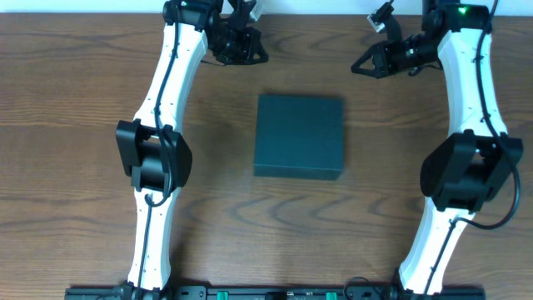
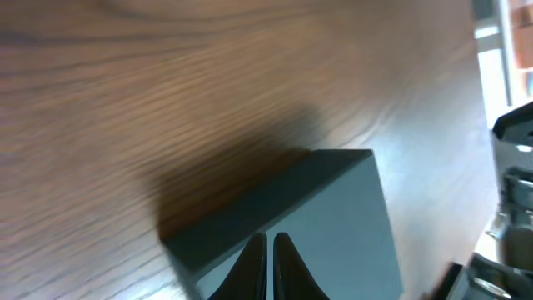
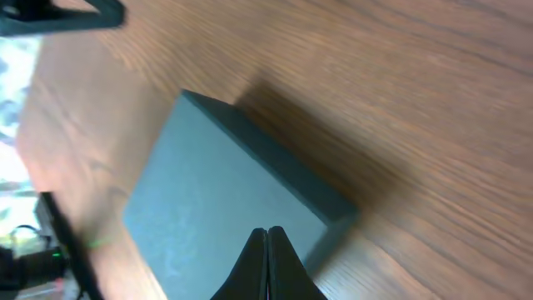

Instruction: Pack container

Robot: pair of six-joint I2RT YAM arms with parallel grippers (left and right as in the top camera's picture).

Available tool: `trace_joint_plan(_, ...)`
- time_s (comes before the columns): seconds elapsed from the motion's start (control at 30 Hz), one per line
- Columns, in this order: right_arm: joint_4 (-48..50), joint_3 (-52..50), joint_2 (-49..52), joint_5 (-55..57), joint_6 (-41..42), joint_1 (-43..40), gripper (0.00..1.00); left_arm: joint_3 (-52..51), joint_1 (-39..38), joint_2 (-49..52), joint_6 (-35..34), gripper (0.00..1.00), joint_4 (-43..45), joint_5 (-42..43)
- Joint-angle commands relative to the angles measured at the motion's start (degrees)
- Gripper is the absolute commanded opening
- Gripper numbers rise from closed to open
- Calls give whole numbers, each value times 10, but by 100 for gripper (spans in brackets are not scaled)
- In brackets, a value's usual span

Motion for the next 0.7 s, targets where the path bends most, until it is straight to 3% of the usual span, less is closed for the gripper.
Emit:
trace_joint_plan(0.0, 5, 3, -62, 61, 6, 4, 2, 16, 0, -68, 30, 6, -13, -96)
trace_joint_plan(0.17, 75, 3, -162, 123, 24, 5, 1, 16, 0, -162, 82, 6, 13, -196)
trace_joint_plan(0.33, 166, 3, -258, 132, 26, 9, 2, 16, 0, -253, 113, 6, 68, -224)
trace_joint_plan(0.53, 129, 0, -357, 188, 30, 15, 1, 7, 3, -335, 136, 6, -27, -224)
trace_joint_plan(0.67, 105, -32, -431, 197, 30, 14, 1, -82, 8, -422, 144, 6, -11, -231)
